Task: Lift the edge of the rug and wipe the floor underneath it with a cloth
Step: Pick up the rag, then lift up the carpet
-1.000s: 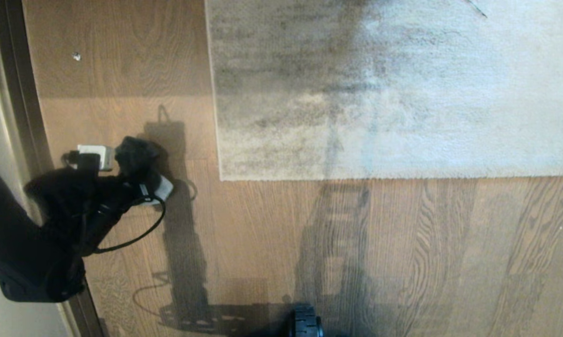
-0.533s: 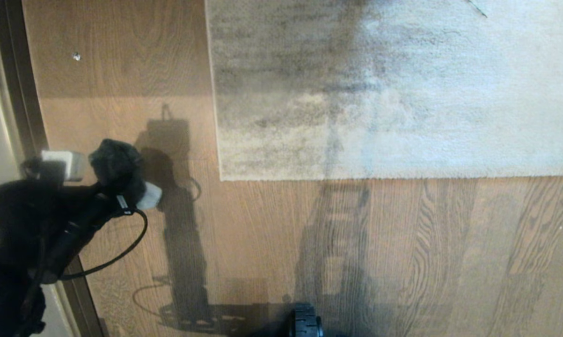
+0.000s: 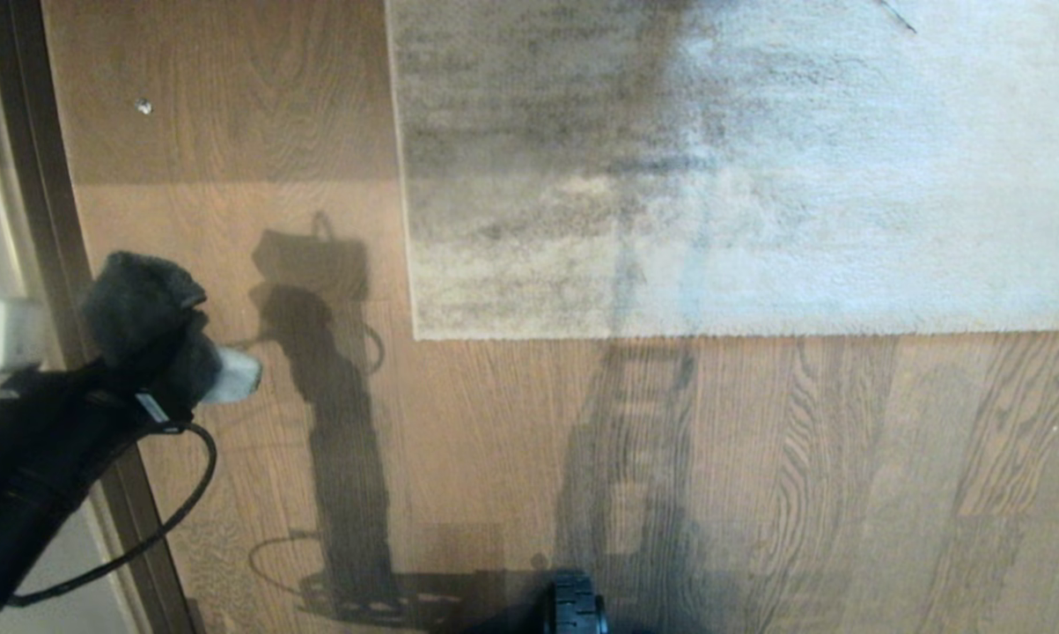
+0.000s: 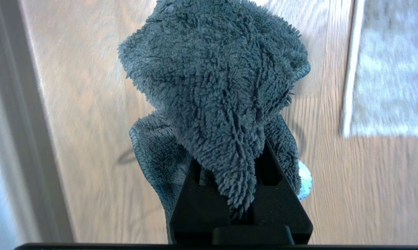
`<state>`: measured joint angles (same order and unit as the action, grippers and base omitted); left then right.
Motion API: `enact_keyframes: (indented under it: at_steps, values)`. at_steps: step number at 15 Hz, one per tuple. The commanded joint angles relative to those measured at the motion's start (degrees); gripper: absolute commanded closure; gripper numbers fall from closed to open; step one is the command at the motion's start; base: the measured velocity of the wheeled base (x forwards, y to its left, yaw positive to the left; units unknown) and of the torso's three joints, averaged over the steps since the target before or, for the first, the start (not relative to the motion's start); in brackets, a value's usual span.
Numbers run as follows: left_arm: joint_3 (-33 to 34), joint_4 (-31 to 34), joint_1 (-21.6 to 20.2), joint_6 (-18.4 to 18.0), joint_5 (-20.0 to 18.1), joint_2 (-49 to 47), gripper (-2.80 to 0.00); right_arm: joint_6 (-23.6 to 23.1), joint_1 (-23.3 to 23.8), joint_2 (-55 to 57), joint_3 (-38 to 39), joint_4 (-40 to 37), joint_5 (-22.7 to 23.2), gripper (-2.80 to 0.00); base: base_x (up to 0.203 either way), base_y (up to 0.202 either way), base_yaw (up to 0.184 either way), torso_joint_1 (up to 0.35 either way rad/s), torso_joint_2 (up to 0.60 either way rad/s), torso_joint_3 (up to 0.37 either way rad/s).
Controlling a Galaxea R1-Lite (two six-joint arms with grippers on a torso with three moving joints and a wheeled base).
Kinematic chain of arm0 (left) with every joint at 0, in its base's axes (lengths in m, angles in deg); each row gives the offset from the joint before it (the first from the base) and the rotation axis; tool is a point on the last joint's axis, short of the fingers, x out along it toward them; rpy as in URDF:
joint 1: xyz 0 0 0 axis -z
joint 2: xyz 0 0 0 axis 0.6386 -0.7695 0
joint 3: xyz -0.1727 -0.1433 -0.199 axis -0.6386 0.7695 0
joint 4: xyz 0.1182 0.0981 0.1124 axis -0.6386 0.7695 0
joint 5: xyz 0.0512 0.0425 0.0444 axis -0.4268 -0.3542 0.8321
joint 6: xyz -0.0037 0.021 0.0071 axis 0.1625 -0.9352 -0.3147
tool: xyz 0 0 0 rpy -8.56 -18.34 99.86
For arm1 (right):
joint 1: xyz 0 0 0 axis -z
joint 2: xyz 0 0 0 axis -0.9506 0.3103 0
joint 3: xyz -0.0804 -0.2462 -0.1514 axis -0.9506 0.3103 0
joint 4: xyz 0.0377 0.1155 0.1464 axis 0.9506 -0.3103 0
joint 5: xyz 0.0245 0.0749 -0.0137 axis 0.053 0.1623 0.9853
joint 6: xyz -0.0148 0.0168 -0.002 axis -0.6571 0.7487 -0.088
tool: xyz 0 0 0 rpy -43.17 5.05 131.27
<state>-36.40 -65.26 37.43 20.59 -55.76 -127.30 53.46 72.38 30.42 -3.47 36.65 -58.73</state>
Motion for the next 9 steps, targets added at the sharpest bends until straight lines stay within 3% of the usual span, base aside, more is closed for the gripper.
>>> enact_keyframes:
  at_steps: [1, 6, 9]
  values:
    - [2.5, 2.7, -0.2, 0.1, 0.0, 7.2, 0.00, 0.0, 0.0, 0.0, 0.0, 0.0, 0.0, 0.00, 0.000, 0.000, 0.000, 0.000, 0.00, 0.000]
    - [3.8, 21.8, -0.1, 0.0, -0.3, 25.5, 0.00, 0.0, 0.1, 0.0, 0.0, 0.0, 0.0, 0.00, 0.000, 0.000, 0.000, 0.000, 0.00, 0.000]
    - [4.1, 39.0, 0.0, -0.2, -0.5, 40.8, 0.00, 0.0, 0.0, 0.0, 0.0, 0.0, 0.0, 0.00, 0.000, 0.000, 0.000, 0.000, 0.00, 0.000]
